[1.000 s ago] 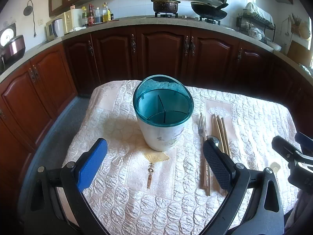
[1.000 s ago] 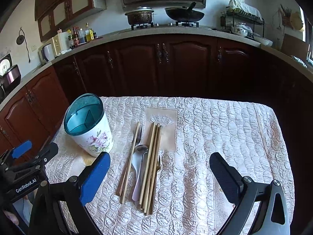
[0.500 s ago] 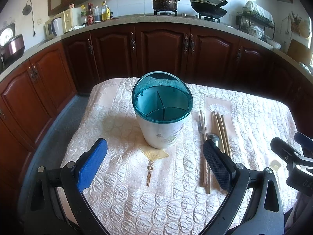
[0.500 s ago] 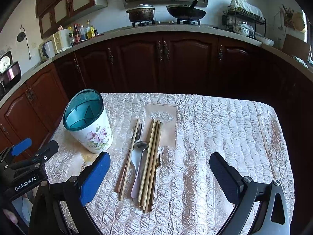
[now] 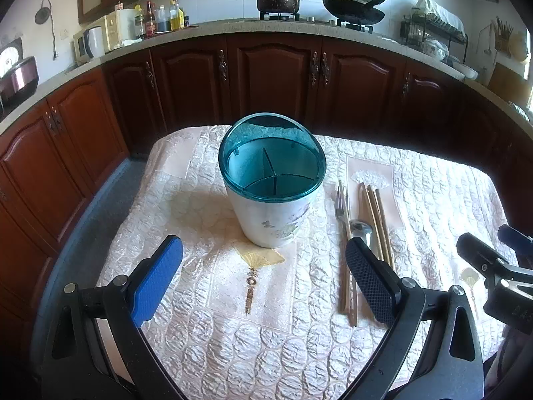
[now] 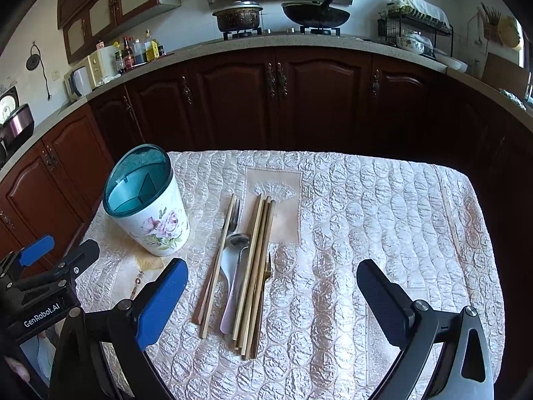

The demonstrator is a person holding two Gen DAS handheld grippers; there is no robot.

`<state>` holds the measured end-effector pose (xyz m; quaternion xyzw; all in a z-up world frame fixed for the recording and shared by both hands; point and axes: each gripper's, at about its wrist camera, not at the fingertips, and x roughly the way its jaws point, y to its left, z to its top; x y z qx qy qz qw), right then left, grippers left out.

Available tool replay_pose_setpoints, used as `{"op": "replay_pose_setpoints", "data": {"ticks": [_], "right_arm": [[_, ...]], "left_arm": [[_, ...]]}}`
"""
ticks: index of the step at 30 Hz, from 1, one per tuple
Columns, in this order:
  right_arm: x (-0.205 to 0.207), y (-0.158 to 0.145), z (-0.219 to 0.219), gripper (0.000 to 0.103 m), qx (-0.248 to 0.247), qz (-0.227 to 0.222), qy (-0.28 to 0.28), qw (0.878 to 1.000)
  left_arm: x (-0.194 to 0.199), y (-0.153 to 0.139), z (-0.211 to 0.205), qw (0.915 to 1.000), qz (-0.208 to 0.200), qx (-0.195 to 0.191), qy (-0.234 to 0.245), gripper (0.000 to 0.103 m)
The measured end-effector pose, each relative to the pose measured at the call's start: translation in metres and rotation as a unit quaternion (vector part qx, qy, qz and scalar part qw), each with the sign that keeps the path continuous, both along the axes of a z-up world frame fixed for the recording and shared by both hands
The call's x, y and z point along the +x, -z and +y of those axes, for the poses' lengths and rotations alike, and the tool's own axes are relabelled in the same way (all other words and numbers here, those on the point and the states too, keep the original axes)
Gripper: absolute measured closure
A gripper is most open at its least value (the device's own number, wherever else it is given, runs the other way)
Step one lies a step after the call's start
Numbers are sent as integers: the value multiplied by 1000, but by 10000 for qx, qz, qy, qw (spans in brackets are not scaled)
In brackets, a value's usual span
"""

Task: Organize utensils

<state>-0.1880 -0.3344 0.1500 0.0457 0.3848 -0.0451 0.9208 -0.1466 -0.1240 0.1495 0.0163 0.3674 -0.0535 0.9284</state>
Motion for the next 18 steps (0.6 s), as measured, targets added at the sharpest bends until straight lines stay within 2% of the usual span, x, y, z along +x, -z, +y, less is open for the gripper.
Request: {"op": "replay_pose_setpoints", "data": {"ticks": [18], "right_arm": [[5,10,-2,1,-50,240,-36,9997]], "left_arm": [[4,7,-3,9999,113,8,22,4]]}}
